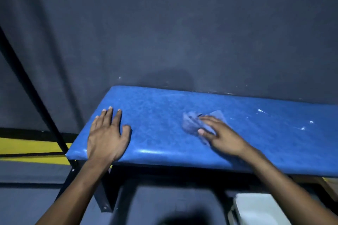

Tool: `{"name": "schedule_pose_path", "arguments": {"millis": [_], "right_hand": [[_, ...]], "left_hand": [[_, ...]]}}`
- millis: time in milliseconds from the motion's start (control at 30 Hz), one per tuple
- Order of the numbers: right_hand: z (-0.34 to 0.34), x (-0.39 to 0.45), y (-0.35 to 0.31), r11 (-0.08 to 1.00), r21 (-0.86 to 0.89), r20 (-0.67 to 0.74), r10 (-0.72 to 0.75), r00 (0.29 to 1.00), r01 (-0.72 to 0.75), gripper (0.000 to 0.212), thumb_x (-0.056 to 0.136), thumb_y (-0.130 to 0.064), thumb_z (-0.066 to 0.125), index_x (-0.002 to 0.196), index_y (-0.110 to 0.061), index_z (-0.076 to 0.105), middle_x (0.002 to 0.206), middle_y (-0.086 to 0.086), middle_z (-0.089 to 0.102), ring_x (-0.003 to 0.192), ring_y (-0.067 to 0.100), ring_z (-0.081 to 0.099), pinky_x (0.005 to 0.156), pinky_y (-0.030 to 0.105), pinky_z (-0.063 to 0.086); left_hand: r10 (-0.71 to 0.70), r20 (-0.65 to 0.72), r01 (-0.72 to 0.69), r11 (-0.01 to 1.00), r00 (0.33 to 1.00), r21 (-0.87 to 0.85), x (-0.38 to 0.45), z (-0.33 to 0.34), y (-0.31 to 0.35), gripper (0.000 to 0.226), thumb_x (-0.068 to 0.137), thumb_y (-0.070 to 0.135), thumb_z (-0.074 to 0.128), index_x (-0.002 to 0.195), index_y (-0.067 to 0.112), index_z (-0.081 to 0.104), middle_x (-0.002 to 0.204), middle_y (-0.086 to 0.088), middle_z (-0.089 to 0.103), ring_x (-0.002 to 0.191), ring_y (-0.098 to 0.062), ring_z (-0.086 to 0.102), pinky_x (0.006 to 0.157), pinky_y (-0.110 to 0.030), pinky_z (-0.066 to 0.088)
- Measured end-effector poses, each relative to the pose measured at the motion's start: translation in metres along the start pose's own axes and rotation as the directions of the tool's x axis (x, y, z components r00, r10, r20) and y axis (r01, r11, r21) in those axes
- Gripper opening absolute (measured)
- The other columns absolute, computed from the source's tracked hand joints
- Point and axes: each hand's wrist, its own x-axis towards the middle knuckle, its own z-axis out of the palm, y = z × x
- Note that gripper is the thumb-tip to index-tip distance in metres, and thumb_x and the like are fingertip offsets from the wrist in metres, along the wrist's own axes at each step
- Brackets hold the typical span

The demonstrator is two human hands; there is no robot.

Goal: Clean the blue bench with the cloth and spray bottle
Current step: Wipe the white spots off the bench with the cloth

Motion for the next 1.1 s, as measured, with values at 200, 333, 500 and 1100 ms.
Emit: {"name": "schedule_pose_path", "arguments": {"millis": [200, 333, 500, 1100], "right_hand": [[-0.006, 0.077, 0.039, 0.961, -0.08, -0.1, 0.257, 0.961, -0.265, 0.017, 0.092, -0.03, 0.047, 0.078, -0.023, 0.056, 0.087, -0.001, 0.065, 0.089, 0.028, 0.063, 0.084, 0.045, 0.051], [0.03, 0.131, -0.015, 0.993, -0.064, -0.005, 0.095, 0.995, -0.095, 0.018, 0.097, -0.026, 0.052, 0.09, -0.018, 0.067, 0.099, 0.007, 0.071, 0.102, 0.03, 0.064, 0.089, 0.038, 0.048], [0.034, 0.071, -0.046, 0.981, 0.082, 0.071, -0.181, 0.981, 0.175, 0.013, 0.094, -0.024, 0.062, 0.096, -0.011, 0.067, 0.098, 0.004, 0.067, 0.096, 0.02, 0.059, 0.09, 0.033, 0.043], [-0.094, -0.094, 0.122, 0.975, -0.146, -0.163, 0.144, 0.976, -0.168, 0.055, 0.086, -0.069, 0.056, 0.126, -0.032, 0.062, 0.136, -0.014, 0.058, 0.13, 0.004, 0.047, 0.113, 0.026, 0.034]], "left_hand": [[0.011, 0.008, -0.01, 1.0, 1.0, -0.03, -0.003, -0.005, 0.003, 0.068, 0.093, 0.062, 0.019, 0.152, 0.035, 0.037, 0.164, 0.009, 0.029, 0.154, -0.019, 0.015, 0.125, -0.04, 0.009], [0.017, 0.011, -0.016, 0.999, 1.0, -0.044, -0.004, -0.005, 0.002, 0.068, 0.092, 0.064, 0.019, 0.152, 0.039, 0.036, 0.163, 0.015, 0.027, 0.154, -0.013, 0.012, 0.125, -0.038, 0.007], [0.027, 0.044, -0.024, 0.997, 0.999, -0.067, 0.0, -0.007, -0.004, 0.071, 0.088, 0.069, 0.021, 0.15, 0.041, 0.039, 0.161, 0.015, 0.031, 0.153, -0.011, 0.018, 0.124, -0.037, 0.012], [0.471, 0.262, -0.429, 0.88, 0.842, -0.204, -0.01, 0.041, 0.307, 0.082, 0.085, 0.066, 0.001, 0.157, 0.035, 0.025, 0.168, 0.006, 0.015, 0.155, -0.012, 0.008, 0.125, -0.047, 0.004]]}}
